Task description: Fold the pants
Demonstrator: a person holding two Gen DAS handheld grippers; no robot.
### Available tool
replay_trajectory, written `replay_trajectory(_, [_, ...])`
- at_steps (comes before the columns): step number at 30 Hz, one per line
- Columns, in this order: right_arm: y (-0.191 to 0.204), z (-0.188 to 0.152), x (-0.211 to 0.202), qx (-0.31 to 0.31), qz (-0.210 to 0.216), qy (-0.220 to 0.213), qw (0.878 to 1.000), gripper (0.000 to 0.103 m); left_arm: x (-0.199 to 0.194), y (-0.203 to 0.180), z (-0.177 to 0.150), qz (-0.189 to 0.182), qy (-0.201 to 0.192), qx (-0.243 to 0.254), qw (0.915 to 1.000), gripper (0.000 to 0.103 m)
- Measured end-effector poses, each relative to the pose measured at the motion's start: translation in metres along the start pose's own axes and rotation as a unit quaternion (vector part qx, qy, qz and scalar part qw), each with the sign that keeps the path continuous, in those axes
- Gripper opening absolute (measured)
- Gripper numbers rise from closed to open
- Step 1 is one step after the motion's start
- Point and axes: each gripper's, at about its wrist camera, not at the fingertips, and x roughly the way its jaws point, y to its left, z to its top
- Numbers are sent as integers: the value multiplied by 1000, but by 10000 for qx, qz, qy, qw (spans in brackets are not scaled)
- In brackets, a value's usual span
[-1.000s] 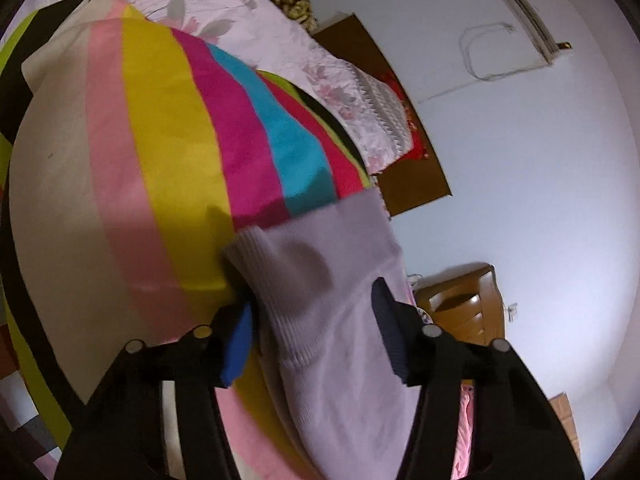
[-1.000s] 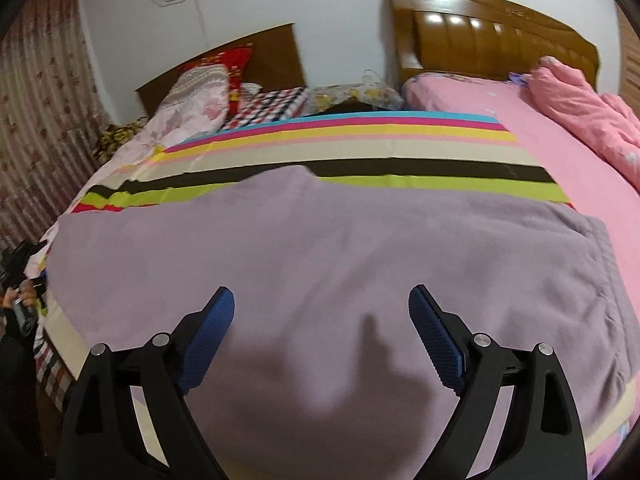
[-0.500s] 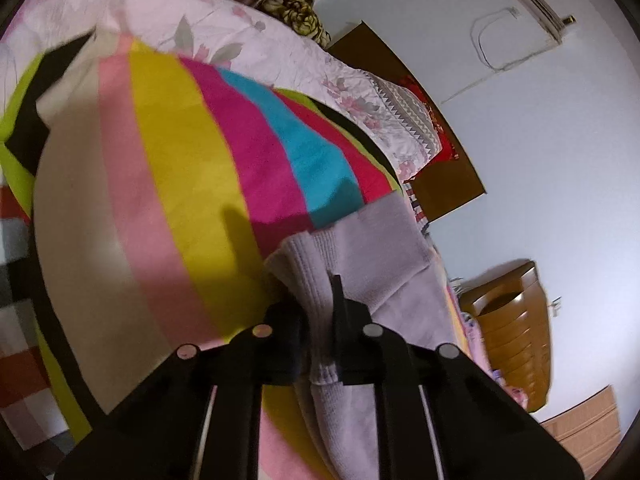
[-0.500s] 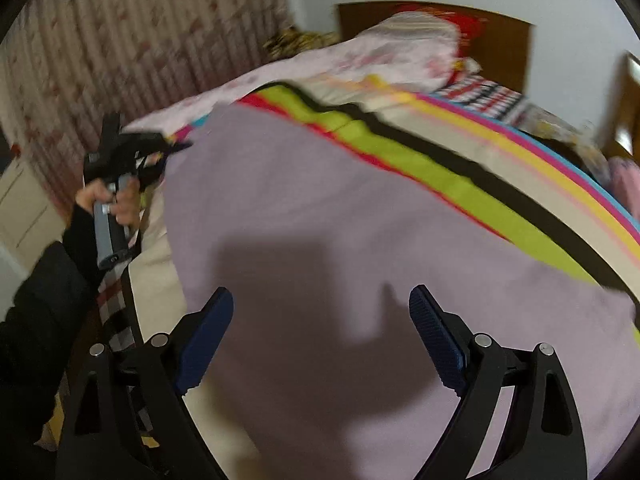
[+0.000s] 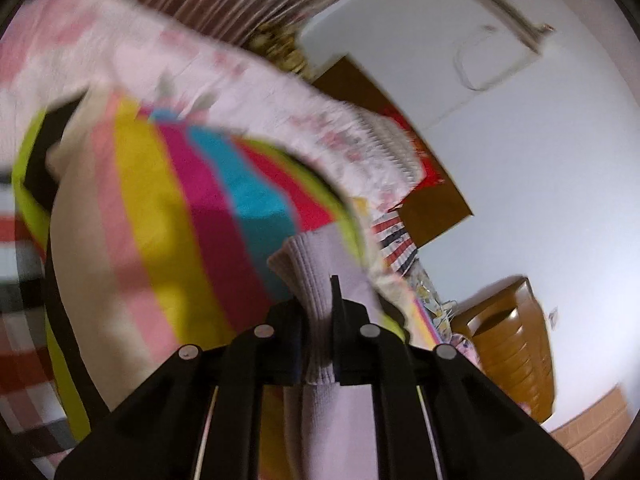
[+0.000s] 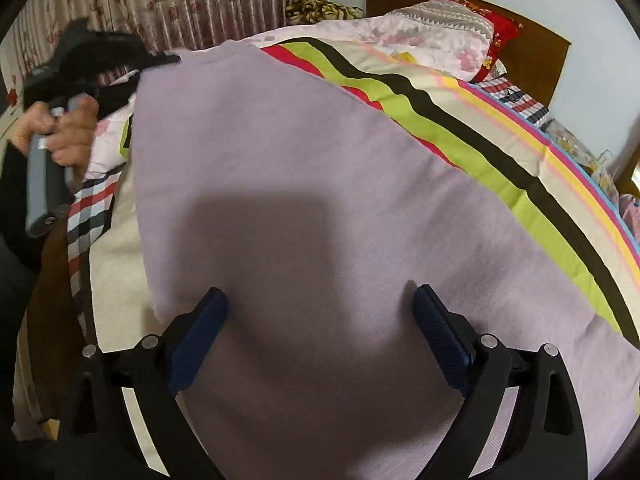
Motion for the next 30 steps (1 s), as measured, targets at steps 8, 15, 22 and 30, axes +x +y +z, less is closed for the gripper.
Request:
replay_trajectory(8, [-118,-40,-145,2161,171,-2122,9529,90,-63,-180,-74,-592,-411,2937,9532,10])
replay_trajectory(15, [-181,-107,-210,3084,-479,-2515,9161,90,-43,-247,-270,-1288,855,4626,8730,11])
replay_trajectory(22, [-184,-143,-193,3272,-334,-2026,9224,90,-38,-235,-342,-1418,1864,5415,8074,45])
replay_trajectory(30, [-154,-161,-160,3324,888,-1351,9292,74,-92,-157,-216,-1208,941,3956,9056,97])
